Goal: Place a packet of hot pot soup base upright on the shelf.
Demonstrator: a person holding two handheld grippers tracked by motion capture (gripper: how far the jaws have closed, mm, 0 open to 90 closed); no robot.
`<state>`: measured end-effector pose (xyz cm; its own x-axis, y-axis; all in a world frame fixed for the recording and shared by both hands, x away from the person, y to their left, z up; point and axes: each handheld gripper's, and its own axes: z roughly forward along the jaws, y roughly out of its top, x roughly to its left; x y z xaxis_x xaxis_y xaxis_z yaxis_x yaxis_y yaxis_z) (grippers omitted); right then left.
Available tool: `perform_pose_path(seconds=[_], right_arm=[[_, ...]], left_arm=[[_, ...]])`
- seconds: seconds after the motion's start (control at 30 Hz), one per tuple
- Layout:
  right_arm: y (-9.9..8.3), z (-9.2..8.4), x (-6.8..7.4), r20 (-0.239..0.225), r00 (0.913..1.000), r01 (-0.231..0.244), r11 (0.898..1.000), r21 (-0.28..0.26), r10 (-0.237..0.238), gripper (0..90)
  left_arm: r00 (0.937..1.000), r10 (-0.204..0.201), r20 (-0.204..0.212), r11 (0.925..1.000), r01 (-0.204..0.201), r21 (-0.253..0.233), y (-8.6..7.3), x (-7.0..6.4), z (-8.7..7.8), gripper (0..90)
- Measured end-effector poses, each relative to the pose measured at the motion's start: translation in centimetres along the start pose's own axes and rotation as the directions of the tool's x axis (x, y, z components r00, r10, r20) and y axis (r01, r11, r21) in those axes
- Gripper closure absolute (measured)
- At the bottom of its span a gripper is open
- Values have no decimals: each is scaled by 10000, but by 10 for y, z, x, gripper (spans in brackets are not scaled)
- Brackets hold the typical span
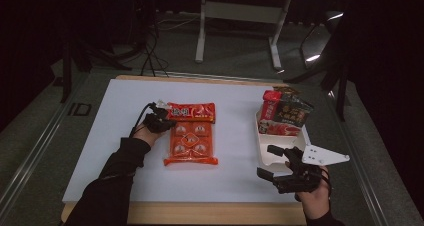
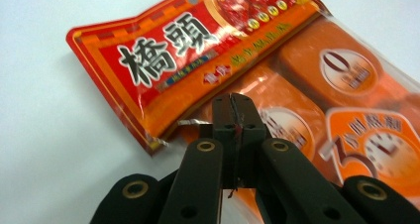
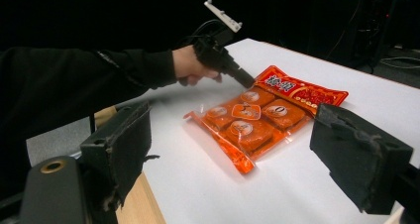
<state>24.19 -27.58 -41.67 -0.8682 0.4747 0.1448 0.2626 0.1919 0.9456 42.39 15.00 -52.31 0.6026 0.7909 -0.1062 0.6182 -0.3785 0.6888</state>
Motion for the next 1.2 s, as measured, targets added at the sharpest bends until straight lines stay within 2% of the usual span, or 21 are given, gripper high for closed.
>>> perform_pose_path(seconds=[0.07, 0.27, 0.4, 0.7, 0.77, 0.93, 1.03, 1.13, 1.2], right_arm=[[-1, 1, 0, -23, 10000, 11, 10000, 4, -11, 160], [-1, 2, 0, -93, 9999, -43, 10000, 25, 43, 160], [-2, 2, -1, -114, 9999, -55, 10000, 5, 55, 160], [-2, 3, -1, -192, 9998, -57, 10000, 18, 58, 160], [-2, 3, 0, -210, 9998, -67, 10000, 7, 68, 160], [-2, 3, 0, -241, 9997, -70, 10000, 17, 70, 160], [-1, 3, 1, -250, 9997, -35, 10000, 17, 35, 160], [-1, 3, 1, -238, 9997, -1, 10000, 6, 1, 160], [-1, 3, 1, -242, 9997, -23, 10000, 20, 23, 160]], left_arm=[[9999, 64, -81, 10000, -65, -61, 4, 1, 3, 900], [9993, 186, -309, 9996, -180, 201, 15, 4, 17, 900], [9992, 169, -366, 9994, -157, 314, 19, 3, 25, 900], [9973, 499, -533, 9968, -464, 651, 24, 2, 38, 900], [9984, 402, -405, 9975, -378, 601, 24, 1, 39, 900], [9971, 695, -323, 9961, -676, 563, 24, -10, 38, 900], [9980, 622, -130, 9968, -615, 513, 21, -15, 37, 900], [9964, 825, 173, 9952, -833, 512, 16, -23, 33, 900], [9963, 782, 364, 9955, -799, 499, 13, -28, 31, 900]])
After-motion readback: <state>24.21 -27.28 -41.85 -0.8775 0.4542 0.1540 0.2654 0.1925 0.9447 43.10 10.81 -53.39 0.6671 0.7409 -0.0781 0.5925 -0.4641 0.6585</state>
